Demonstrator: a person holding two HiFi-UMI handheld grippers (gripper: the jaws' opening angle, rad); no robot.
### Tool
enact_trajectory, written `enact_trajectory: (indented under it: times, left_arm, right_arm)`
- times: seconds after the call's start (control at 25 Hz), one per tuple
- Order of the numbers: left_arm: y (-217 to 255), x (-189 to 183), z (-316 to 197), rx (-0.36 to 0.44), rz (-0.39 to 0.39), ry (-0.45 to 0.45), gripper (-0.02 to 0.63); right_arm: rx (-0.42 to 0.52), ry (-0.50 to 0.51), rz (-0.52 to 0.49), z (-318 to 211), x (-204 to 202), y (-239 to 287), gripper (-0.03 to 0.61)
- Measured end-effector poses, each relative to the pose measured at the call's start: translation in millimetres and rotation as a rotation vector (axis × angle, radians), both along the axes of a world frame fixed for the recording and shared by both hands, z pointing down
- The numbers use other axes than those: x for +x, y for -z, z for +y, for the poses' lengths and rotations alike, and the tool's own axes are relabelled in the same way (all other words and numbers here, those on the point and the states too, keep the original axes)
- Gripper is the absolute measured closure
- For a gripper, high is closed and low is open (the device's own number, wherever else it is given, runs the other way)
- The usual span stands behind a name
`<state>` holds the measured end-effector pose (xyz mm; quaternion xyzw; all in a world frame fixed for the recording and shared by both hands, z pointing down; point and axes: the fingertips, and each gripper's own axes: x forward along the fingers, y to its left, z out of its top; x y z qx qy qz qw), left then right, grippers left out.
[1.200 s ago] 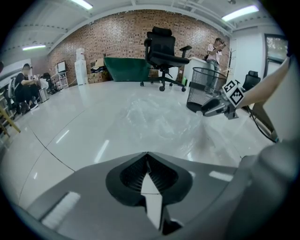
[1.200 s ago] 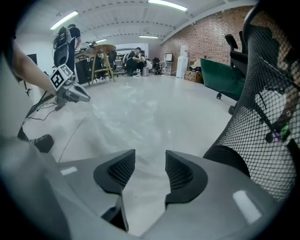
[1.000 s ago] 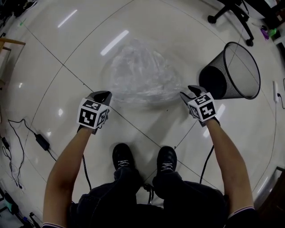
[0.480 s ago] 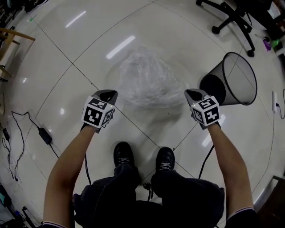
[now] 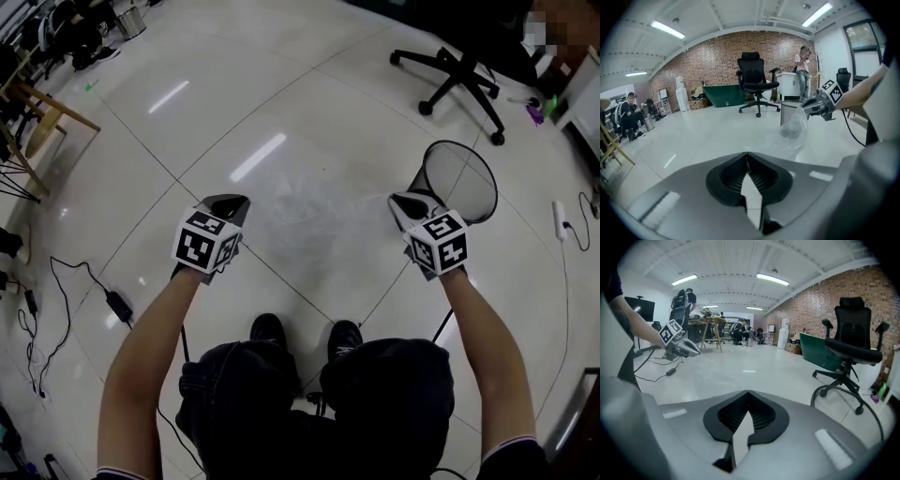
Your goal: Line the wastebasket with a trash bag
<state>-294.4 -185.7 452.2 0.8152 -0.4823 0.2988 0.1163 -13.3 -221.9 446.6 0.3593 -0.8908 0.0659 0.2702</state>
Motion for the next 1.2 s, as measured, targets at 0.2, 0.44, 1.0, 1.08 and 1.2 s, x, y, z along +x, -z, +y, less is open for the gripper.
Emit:
enact_trajectory:
  times: [0.2,0.44,1.0,1.08,1.2]
  left_arm:
    - [71,24,1,0.101,0.007,-0.063,0.601]
    - [149,71,3,0.186,0.070,-0.129,0.601]
    - [267,189,0,0.347,0.195,-0.395,0.601]
    - [275,206,-7,0.356,0.200,-0.415,0.601]
    - [292,235,-19,0.369,0.219,-0.439,0.601]
  right_arm:
    - [0.099,-0.035,-0.065,8,7,70,0.577]
    - [0.203,-0.093,-0.130,24,44,148,0.577]
    - [0.424,-0.299,-0.080,55,152,311,0.577]
    - [0.445,-0.317,-0.079,56,167,325,0.577]
    - [0.473,-0.327,-0.074,54,191,341,0.577]
